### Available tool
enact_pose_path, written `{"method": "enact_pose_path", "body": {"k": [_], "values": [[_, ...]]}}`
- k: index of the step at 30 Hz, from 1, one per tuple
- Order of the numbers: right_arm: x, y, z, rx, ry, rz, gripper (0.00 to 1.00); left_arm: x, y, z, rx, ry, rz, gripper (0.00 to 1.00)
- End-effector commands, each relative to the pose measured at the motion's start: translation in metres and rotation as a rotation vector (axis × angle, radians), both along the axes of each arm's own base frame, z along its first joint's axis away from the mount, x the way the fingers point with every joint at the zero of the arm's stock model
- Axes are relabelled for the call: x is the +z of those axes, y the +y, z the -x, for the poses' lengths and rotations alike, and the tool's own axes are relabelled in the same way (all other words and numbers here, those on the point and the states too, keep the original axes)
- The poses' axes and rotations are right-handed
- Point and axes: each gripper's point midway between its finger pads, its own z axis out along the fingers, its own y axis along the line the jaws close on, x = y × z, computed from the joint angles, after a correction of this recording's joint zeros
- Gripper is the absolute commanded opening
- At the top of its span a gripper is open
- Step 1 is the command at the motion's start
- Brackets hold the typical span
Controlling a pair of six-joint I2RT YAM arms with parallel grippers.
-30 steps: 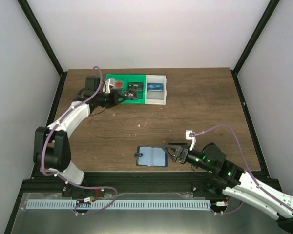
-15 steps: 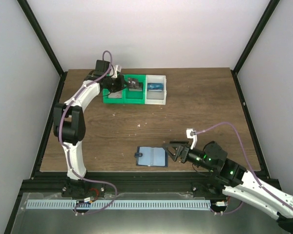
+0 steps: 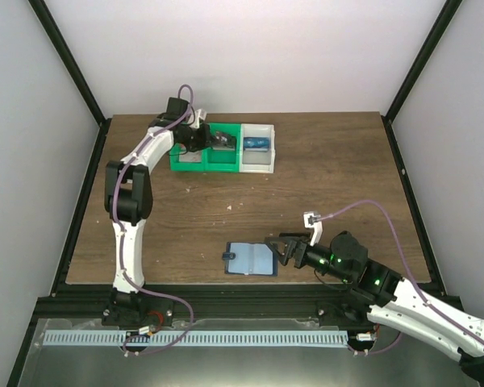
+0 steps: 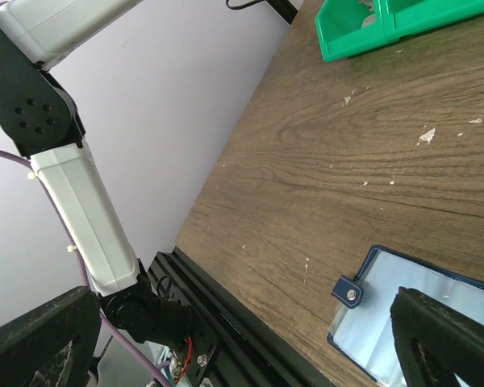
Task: Take the credit cards out of the card holder
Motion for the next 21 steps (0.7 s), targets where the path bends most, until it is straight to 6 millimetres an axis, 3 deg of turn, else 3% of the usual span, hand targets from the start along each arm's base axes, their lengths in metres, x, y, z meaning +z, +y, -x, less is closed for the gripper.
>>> {"method": "enact_pose_path", "body": {"k": [1, 21], "values": [[0.022, -0.004, -0.003, -0.022, -0.045, -0.036, 1.0, -0.002, -0.001, -0.009, -0.015, -0.002, 0.008, 0.0], [0.021, -0.004, -0.007, -0.044, -0.039, -0.028, 1.0, -0.02, -0.003, -0.03, -0.014, 0.004, 0.005, 0.0]]}}
